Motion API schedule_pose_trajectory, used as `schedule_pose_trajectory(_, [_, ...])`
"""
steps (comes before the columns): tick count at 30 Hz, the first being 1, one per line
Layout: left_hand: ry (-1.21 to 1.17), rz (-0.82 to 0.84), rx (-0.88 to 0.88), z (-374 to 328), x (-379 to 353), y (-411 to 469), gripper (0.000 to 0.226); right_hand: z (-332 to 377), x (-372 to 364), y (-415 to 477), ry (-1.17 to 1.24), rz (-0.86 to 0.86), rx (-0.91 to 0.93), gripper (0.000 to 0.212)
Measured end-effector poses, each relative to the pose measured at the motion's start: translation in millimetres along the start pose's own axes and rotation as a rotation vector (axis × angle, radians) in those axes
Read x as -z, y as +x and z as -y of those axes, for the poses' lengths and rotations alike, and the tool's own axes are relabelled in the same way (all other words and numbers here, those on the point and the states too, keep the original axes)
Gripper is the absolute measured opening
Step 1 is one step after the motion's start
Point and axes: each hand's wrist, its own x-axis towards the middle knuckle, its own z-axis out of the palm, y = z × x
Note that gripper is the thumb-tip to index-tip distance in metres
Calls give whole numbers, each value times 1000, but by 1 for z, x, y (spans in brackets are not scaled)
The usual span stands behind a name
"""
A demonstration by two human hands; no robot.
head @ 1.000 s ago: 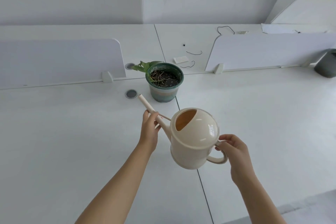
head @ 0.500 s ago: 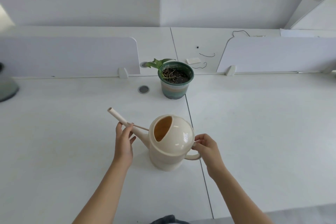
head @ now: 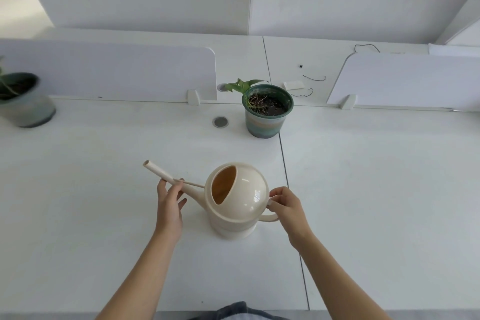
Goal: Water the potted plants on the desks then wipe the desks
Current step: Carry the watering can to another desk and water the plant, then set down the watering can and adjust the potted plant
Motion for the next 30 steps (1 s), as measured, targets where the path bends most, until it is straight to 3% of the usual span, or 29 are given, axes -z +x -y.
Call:
schedule_pose_trajectory(8, [72, -14, 28, 1, 7, -4, 47, -6, -2, 2, -16, 18, 15, 16])
schedule_pose_trajectory(12, [234, -46, 13, -9, 3, -13, 45, -6, 3, 5, -20, 44, 18, 15])
schedule_pose_trajectory(17, [310, -106, -99, -27, 4, -32, 27, 7, 21, 22, -10, -24, 97, 33])
schedule_pose_trajectory(25, [367, 52, -181, -56, -60, -6, 16, 39, 43, 66, 33, -138, 173, 32])
schedule_pose_trajectory(30, [489, 177, -213, -67, -116, 25, 29, 63, 51, 105, 35, -228, 195, 38])
